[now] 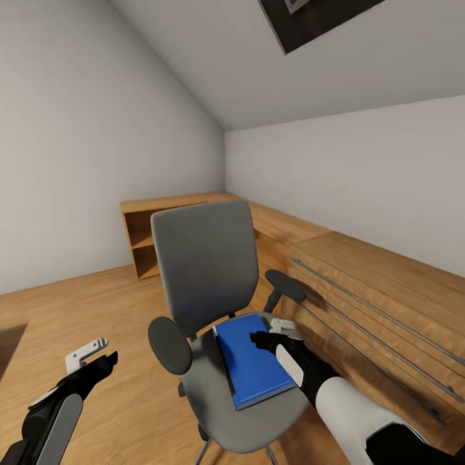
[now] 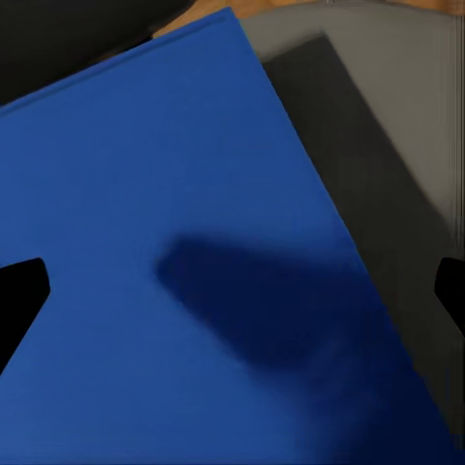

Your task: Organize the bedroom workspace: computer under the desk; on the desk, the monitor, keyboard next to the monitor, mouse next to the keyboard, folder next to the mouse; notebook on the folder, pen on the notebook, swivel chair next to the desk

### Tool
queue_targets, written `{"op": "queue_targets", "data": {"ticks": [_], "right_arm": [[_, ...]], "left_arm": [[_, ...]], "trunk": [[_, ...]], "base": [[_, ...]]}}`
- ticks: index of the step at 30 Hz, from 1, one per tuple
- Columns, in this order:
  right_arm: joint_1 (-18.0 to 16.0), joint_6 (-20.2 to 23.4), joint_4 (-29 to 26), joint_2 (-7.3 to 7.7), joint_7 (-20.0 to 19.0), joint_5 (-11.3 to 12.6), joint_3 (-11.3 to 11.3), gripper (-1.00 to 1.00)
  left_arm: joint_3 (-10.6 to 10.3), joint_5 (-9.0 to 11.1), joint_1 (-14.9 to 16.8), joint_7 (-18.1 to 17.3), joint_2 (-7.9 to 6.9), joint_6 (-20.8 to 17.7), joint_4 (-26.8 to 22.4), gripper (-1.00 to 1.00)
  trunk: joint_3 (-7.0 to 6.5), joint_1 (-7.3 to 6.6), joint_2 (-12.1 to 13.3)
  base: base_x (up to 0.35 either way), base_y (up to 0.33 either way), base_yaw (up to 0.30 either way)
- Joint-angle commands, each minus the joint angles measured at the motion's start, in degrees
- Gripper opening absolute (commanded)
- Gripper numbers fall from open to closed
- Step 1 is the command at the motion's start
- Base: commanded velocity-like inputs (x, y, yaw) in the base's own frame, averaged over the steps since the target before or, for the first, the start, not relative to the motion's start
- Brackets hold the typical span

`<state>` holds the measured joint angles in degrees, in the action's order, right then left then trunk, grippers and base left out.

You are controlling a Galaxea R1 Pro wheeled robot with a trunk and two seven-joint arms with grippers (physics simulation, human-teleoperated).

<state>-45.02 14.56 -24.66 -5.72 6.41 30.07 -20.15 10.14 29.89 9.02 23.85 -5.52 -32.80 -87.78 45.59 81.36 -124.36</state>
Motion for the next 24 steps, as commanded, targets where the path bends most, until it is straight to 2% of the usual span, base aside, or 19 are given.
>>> {"op": "queue_targets", "data": {"ticks": [1,9,11,18,21,24], "right_arm": [[-0.05,0.19,-0.12,0.28,0.53,0.6,-0.46,1.0],[-0.07,0.36,-0.13,0.77,0.53,0.6,-0.42,1.0],[-0.07,2.72,-0.13,0.78,0.53,0.6,-0.42,1.0],[-0.07,3.15,-0.13,0.71,0.53,0.6,-0.42,1.0],[-0.07,3.18,-0.13,0.69,0.53,0.6,-0.42,1.0],[-0.07,3.19,-0.13,0.63,0.53,0.6,-0.42,1.0]], "left_arm": [[-0.03,0.61,0.04,0.5,-0.02,-0.16,-0.12,1.0],[0.01,0.63,0.04,0.5,-0.01,-0.16,-0.19,1.0],[-0.03,0.62,0.04,0.57,0.06,-0.16,-0.2,1.0],[-0.03,0.69,0.04,0.58,0.07,-0.16,-0.2,1.0],[-0.03,0.69,0.04,0.57,0.07,-0.16,-0.2,1.0],[-0.03,0.69,0.04,0.58,0.08,-0.16,-0.2,1.0]], "trunk": [[0.06,-0.01,-0.03],[0.06,-0.01,-0.03],[0.42,0.43,-0.83],[0.42,0.43,-0.83],[0.96,1.09,-2.03],[0.96,1.09,-2.03]], "base": [[0.0,0.0,0.0],[0.0,0.0,0.0],[0.0,0.0,0.0],[0.0,0.0,0.0],[0.0,0.0,0.0],[0.0,0.0,0.0]]}}
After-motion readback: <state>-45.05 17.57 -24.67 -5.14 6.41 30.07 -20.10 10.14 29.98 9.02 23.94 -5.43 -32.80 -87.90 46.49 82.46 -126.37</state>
